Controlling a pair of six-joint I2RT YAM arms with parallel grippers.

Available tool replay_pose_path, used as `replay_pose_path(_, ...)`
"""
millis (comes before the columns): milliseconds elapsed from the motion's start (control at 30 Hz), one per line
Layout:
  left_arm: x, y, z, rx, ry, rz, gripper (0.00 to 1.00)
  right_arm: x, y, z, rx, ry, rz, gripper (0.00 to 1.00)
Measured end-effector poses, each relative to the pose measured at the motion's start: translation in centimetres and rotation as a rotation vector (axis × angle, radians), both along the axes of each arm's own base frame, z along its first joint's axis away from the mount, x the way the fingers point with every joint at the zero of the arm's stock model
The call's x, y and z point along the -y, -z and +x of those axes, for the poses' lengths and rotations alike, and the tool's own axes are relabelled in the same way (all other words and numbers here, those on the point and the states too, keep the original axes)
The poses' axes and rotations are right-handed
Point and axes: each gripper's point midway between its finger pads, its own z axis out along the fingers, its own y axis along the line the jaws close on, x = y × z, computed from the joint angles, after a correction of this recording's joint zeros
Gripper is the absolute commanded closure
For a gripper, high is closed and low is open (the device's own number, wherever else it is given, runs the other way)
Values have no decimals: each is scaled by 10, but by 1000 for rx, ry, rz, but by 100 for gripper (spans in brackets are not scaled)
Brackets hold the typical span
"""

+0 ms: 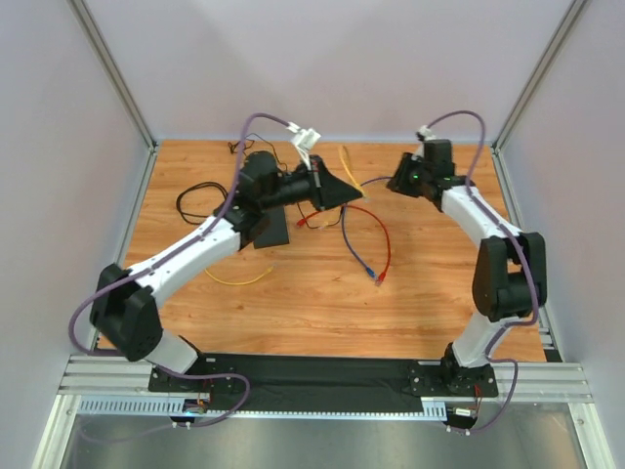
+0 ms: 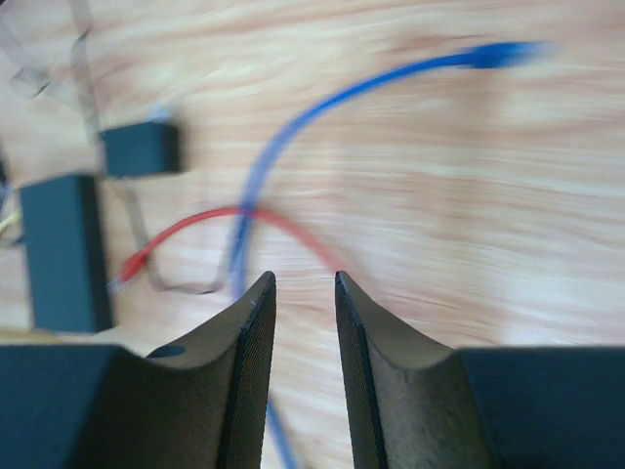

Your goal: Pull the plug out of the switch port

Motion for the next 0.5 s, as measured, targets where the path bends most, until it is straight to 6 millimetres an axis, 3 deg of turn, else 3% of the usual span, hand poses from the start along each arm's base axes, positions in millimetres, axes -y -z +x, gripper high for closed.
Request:
replay_pose_path(133,61,27,-13,-94,128,8,100,101,6,-10,1,205,-13,67)
replay_pose_path(233,95,58,-11,-205,190,-20,99,157,18,-23,-15,327,11,67)
replay_pose_path(333,114,98,7,-330,196,-29,99,181,27,-32,-29,388,51,67)
replay_pose_path(400,120,125,21,-412,170,-4,97,181,28,-33,-30,389,74,67)
replay_pose_path(433,119,138,29,-450,146,17,89,178,26,-32,-25,379,86,68)
replay_pose_path(500,113,158,43,-513,90,60,83,171,21,-28,-7,355,108,67)
